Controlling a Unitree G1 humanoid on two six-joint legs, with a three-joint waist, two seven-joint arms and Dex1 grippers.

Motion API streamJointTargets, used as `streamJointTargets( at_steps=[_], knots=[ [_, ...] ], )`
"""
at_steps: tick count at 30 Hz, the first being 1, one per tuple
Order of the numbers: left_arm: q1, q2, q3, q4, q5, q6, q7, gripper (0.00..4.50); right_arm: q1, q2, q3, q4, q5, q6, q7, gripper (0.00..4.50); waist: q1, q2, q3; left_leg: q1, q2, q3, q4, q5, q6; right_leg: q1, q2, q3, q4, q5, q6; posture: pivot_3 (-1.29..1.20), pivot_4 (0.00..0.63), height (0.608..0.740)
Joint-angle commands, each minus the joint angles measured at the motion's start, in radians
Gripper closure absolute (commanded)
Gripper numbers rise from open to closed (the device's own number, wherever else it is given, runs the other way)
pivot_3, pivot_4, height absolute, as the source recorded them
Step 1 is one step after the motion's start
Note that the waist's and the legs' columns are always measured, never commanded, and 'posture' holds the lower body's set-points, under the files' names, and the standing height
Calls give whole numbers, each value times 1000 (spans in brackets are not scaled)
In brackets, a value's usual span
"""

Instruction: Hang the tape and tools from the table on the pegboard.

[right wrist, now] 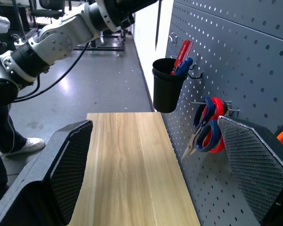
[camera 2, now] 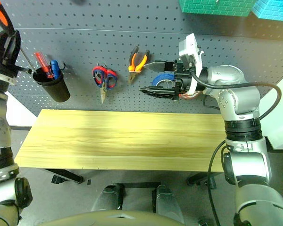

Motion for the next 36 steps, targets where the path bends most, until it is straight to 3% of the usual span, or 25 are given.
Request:
streamJointTargets(
  at_steps=[1,22,23,27,33,36],
  knots=[
    [-37,21,21,35,20,-60,-4,3929,-30,-5,-31,-16,18,-11,-6,0,0,1,-2,0,0,0,0,0,0,0,0,0,0,0,0,212,34,740],
    [-177,-10,-73,553,138,-219,-29,3929,6,-13,-2,-39,-41,-45,-50,0,1,0,-9,0,0,0,0,0,0,0,0,0,2,0,1,179,51,740],
    [-176,-11,-78,561,148,-230,-24,3217,12,-13,-3,-46,-41,-43,-54,0,1,0,-9,0,0,0,0,0,0,0,0,0,2,0,1,179,51,740],
    [-162,-22,-75,555,135,-234,-34,2121,26,-16,-8,-69,-31,-33,-68,0,0,1,-9,0,0,0,0,0,0,0,0,0,2,0,1,172,53,740],
    [-134,-21,-69,484,130,-241,-36,21,33,-23,-10,-73,-30,-32,-78,0,-1,1,-9,1,0,0,0,0,0,0,0,0,3,0,1,173,54,740],
    [-74,-28,-61,335,55,-164,-82,21,41,-30,-16,-70,-23,-21,-78,0,-1,1,-9,1,0,0,0,0,0,0,0,0,3,0,1,177,61,740]
  ],
)
